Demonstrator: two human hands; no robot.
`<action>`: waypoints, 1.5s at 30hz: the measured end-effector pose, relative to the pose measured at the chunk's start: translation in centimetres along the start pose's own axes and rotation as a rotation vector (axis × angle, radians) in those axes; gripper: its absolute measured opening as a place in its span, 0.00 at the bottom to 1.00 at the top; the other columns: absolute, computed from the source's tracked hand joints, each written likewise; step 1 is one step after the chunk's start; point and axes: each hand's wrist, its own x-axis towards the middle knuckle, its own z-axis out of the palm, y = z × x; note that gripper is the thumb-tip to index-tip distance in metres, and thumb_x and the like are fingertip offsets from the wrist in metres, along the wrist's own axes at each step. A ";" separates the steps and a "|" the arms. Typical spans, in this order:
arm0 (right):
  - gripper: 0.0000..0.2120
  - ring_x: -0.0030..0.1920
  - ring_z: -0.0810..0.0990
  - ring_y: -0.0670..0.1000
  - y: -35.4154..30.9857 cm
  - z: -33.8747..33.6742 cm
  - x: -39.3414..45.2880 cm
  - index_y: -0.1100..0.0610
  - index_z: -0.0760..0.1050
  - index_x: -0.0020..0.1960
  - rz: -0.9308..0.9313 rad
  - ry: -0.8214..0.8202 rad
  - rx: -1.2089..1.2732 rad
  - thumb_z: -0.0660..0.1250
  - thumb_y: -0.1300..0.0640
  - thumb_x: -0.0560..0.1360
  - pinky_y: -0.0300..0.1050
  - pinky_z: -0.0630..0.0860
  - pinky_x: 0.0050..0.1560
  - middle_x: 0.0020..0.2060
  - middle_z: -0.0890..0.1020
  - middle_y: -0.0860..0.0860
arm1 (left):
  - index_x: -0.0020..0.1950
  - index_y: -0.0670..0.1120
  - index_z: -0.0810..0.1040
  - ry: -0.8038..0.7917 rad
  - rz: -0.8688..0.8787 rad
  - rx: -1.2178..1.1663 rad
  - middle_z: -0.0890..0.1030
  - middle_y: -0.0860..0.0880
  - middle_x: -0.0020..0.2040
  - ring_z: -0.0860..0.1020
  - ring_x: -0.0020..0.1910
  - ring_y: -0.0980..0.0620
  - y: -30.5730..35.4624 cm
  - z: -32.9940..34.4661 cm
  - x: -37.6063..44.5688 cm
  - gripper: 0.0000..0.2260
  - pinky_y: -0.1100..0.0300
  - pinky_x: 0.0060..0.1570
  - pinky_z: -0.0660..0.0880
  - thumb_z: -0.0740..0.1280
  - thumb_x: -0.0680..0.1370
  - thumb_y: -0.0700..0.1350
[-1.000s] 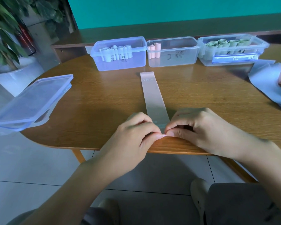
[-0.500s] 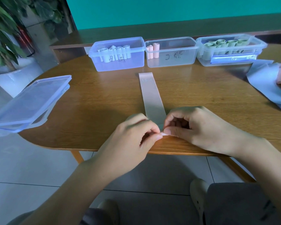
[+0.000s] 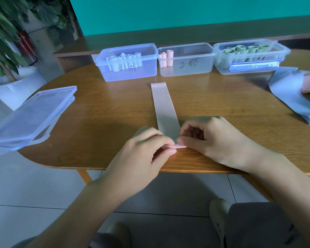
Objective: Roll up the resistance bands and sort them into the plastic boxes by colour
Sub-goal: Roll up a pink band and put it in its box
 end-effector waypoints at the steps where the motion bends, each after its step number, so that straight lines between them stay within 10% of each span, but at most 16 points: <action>1: 0.04 0.41 0.79 0.41 0.1 0.1 0.0 0.48 0.81 0.43 -0.003 0.011 -0.005 0.74 0.52 0.76 0.31 0.71 0.40 0.35 0.81 0.40 | 0.53 0.49 0.84 -0.002 -0.003 0.004 0.79 0.55 0.50 0.77 0.51 0.57 0.0 0.0 0.0 0.08 0.64 0.50 0.73 0.68 0.80 0.51; 45: 0.07 0.48 0.79 0.42 1.9 1.3 0.7 0.50 0.85 0.56 -0.240 0.201 -0.157 0.70 0.54 0.79 0.32 0.73 0.52 0.49 0.79 0.43 | 0.63 0.55 0.81 -0.050 -0.128 0.038 0.76 0.60 0.57 0.68 0.56 0.64 -1.1 0.2 1.3 0.12 0.77 0.48 0.63 0.65 0.81 0.52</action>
